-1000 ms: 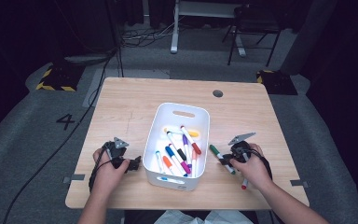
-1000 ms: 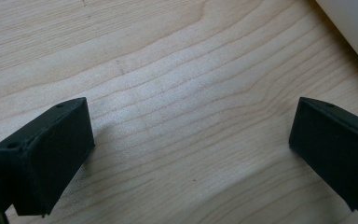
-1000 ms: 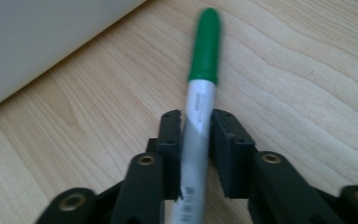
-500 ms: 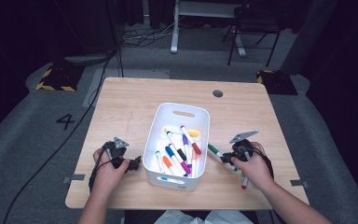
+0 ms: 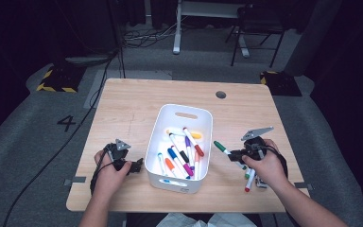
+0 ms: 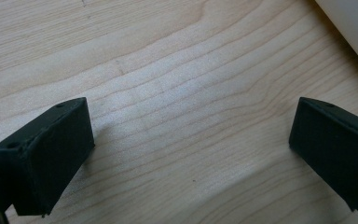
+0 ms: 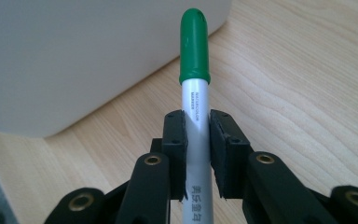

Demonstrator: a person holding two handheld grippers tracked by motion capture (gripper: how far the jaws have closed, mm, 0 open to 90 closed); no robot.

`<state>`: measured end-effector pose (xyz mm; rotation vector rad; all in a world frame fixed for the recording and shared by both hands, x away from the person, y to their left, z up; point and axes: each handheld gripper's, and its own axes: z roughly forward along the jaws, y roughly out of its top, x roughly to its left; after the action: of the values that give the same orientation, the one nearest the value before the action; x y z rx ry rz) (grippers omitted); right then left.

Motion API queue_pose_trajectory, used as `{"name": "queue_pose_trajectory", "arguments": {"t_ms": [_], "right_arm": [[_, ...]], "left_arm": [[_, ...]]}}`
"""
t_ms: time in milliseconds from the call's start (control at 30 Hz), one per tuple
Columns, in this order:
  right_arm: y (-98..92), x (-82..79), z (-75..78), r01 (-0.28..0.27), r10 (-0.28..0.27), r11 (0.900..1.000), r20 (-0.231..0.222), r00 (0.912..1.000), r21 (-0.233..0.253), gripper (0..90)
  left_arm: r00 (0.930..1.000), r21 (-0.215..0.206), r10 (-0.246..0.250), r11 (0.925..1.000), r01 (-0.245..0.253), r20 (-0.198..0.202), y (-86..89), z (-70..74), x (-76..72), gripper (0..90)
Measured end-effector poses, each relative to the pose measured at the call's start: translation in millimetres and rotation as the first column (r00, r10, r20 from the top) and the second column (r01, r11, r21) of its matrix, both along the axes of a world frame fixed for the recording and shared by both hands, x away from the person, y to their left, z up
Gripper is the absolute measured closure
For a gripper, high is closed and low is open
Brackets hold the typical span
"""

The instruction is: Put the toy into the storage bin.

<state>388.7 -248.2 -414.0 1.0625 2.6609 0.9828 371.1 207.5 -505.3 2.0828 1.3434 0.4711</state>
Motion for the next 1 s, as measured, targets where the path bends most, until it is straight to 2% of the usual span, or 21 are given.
{"name": "queue_pose_trajectory", "arguments": {"t_ms": [133, 433, 533, 933, 1000], "right_arm": [[-0.7, -1.7, 8.2, -0.007, 0.007, 1.000, -0.001, 1.0000, 0.025, 76.6], [-0.3, -5.8, 34.1, -0.033, 0.031, 0.999, 0.034, 0.9989, 0.039, 76.6], [2.4, -7.1, 44.3, -0.054, 0.051, 0.996, 0.035, 0.9981, 0.074, 76.6], [16.9, -9.3, 74.3, -0.096, 0.088, 0.992, 0.091, 0.9919, 0.086, 76.6], [18.7, -9.1, 76.1, -0.089, 0.082, 0.992, 0.080, 0.9934, 0.085, 76.5]], "left_arm": [[1.0000, 0.000, 0.000, 1.0000, 0.000, 0.000, 0.0, 0.0, -0.1, 0.1], [1.0000, -0.003, 0.003, 1.0000, -0.003, 0.003, -0.7, -0.2, -0.9, 0.2], [1.0000, 0.000, 0.003, 1.0000, -0.003, 0.001, -0.8, 0.0, -1.0, 0.2], [1.0000, 0.000, 0.003, 1.0000, -0.003, 0.001, -0.8, 0.0, -1.0, 0.2], [1.0000, 0.000, 0.003, 1.0000, -0.003, 0.001, -0.8, -0.1, -1.1, 0.2]]}}
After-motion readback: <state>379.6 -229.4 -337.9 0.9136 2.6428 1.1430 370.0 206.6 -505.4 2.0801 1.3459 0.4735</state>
